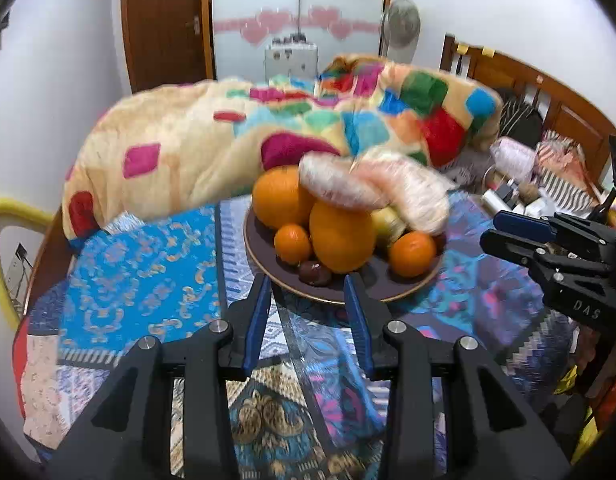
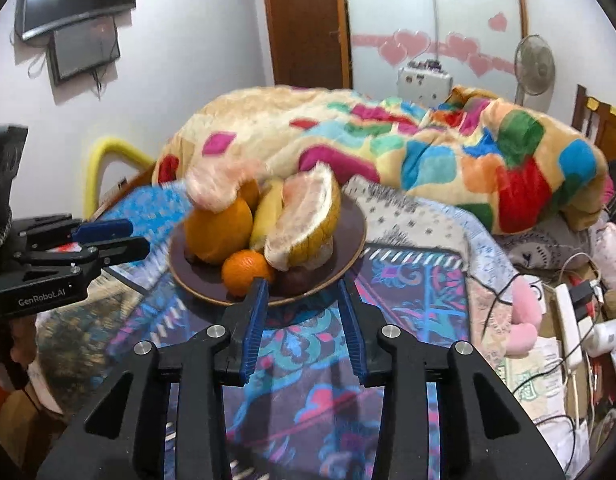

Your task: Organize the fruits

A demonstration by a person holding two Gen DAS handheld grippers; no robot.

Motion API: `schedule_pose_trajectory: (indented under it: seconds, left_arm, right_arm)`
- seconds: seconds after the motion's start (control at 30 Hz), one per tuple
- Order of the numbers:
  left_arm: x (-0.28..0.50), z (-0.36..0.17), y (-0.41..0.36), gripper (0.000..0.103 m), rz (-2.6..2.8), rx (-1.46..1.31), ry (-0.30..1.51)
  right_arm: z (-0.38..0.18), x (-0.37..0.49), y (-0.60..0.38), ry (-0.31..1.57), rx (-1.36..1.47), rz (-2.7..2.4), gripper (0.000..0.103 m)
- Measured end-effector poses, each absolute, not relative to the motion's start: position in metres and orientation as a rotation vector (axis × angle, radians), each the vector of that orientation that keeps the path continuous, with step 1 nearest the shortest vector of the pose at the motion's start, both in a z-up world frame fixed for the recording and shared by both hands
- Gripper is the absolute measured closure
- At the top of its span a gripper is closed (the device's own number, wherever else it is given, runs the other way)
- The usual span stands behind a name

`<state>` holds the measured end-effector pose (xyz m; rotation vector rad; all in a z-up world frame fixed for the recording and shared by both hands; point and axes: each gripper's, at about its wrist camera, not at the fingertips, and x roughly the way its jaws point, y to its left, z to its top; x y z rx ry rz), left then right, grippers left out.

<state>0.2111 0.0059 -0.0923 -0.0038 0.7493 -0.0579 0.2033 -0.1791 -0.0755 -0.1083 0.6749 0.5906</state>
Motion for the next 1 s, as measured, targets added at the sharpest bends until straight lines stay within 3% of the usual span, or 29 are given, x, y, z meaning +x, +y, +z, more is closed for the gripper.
schedule_pose_trajectory:
  seconds: [0.33,0.43,0.6,0.73,0.8,1.0]
  left_arm:
    - [0.107,0.001,-0.009,0.065,-0.046,-0.011,0.459]
    - [0.073,0.021,-0.014,0.060,-0.035,-0.010,0.372]
    - [0.024,0.043,-0.022,0.041,0.006,0.014,0.247]
    - [-0.008,0.053,-0.025,0.029,0.020,0.030,0.173]
    - [-0.018,0.054,-0.025,0.019,0.028,0.032,0.156]
    - [-0.030,0.054,-0.024,0.005,0.031,0.020,0.138]
  right_arm:
    - [0.022,0.109,-0.203,0.384,-0.027,0.566,0.070]
    - [0.039,0.080,-0.204,0.301,-0.014,0.555,0.069]
    - [0.059,0.029,-0.199,0.175,-0.021,0.530,0.048]
    - [0.064,0.011,-0.197,0.134,-0.012,0.521,0.037]
    - [0.066,0.004,-0.196,0.115,-0.006,0.511,0.026]
    - [0.062,-0.003,-0.198,0.088,-0.004,0.482,0.006]
